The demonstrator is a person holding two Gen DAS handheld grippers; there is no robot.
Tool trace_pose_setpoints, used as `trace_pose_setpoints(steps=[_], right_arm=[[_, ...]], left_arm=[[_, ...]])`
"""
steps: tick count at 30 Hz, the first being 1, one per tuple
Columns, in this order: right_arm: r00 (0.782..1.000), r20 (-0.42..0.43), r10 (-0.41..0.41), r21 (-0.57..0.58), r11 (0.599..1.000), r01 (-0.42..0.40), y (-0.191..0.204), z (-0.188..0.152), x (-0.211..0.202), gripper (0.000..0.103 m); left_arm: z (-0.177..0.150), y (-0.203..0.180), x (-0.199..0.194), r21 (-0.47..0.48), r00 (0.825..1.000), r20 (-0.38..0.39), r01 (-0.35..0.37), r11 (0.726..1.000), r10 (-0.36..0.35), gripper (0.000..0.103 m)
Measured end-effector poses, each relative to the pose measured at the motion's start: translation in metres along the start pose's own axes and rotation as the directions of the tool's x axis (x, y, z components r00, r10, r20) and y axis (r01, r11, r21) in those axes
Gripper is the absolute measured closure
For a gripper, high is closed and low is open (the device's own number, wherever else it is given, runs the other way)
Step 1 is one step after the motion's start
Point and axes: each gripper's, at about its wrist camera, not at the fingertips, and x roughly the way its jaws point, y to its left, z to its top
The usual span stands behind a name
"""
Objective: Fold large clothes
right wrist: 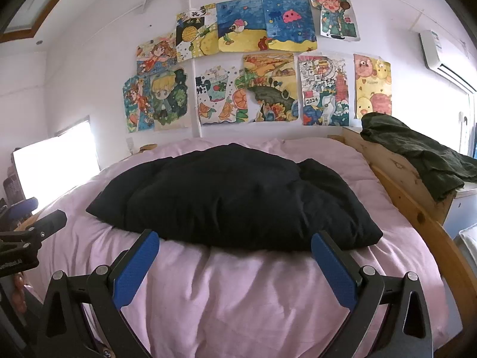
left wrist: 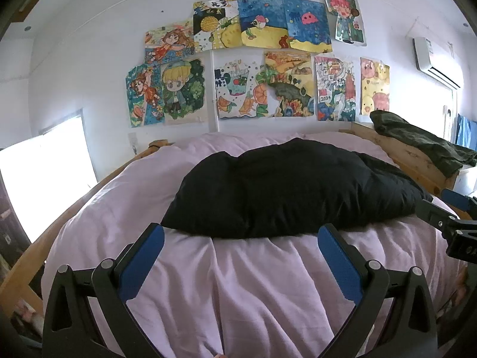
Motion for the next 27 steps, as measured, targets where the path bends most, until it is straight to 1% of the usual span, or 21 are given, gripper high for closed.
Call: trace_pose_setpoints(steps=[27], right_arm=[[1.000,0.000,0.001,0.001,1.000,-0.001,-0.0003,0.0012,-0.0004,0.000]], left_arm=[[-0.0019,0.0048,0.0005,0.004,1.000,0.005,-0.002,1.000,0.002,0.002]])
